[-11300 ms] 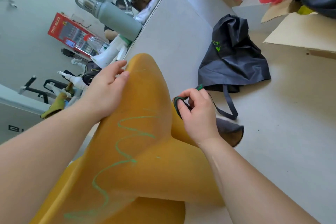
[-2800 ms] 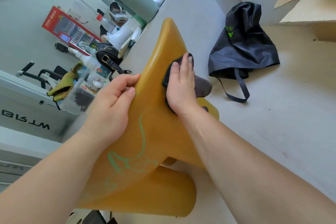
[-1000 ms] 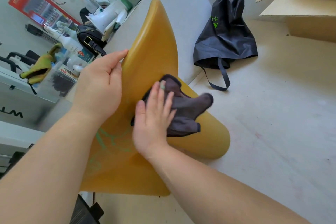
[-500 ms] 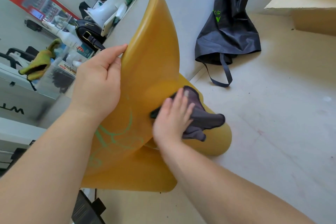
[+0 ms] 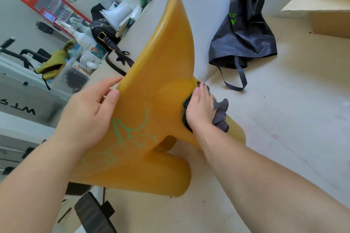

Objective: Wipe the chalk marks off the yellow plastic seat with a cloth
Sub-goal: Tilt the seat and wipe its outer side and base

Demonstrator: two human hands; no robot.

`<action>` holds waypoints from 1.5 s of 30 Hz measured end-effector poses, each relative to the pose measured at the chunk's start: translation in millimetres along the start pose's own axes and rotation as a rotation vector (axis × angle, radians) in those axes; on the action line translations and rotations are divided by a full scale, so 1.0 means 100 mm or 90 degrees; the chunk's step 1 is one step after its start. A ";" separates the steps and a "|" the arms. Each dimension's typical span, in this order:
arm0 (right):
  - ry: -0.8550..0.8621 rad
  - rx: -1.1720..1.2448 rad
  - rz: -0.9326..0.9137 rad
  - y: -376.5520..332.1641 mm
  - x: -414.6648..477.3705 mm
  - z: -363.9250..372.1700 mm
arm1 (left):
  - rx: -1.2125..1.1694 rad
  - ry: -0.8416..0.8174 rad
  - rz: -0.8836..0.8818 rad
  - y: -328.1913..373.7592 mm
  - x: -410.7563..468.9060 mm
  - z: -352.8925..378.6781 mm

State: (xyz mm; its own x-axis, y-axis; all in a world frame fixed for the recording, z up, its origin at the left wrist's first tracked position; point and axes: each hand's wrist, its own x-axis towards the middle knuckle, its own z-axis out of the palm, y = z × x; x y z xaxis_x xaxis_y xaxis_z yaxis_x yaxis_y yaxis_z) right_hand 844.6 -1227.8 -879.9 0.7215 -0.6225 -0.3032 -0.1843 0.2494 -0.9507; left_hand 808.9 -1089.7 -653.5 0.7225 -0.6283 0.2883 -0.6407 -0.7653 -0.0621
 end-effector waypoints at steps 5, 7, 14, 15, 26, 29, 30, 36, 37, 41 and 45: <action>-0.032 0.025 -0.145 0.02 -1.01 0.48 | -0.079 0.056 -0.025 0.11 -0.04 0.16; -0.053 0.029 -0.166 0.12 -1.01 0.47 | -0.048 0.106 -0.023 0.16 -0.04 0.26; 0.026 0.031 0.119 0.74 0.01 -0.03 | 0.023 0.129 -0.029 0.28 0.04 0.33; 0.020 0.039 0.162 0.76 0.04 -0.06 | 0.015 0.125 -0.021 0.29 0.05 0.31; 0.119 0.104 -0.179 -0.09 -0.47 0.28 | 0.061 0.099 -0.010 0.73 0.67 0.36; 0.123 0.010 -0.154 0.29 0.00 0.03 | 0.070 0.077 -0.015 0.83 0.87 0.34; 0.115 0.010 -0.087 0.45 0.15 -0.09 | 0.066 0.074 -0.012 0.84 0.91 0.34; 0.082 0.061 0.143 0.45 0.33 -0.06 | 0.046 0.063 0.008 0.85 0.81 0.31; 0.093 0.057 0.116 0.29 0.21 0.03 | 0.048 0.054 0.007 0.85 0.77 0.29; 0.020 0.122 -0.122 -0.24 -0.36 0.15 | 0.006 0.093 0.005 0.75 0.53 0.21; 0.042 0.045 -0.183 0.05 -0.06 -0.05 | -0.029 0.096 0.007 0.65 0.53 0.24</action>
State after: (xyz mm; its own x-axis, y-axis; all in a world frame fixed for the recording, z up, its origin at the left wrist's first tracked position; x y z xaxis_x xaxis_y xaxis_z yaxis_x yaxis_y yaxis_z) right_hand 836.2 -1226.4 -882.8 0.6918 -0.7216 -0.0275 0.0699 0.1048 -0.9920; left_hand 812.0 -1175.6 -665.5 0.6703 -0.6066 0.4276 -0.6626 -0.7486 -0.0233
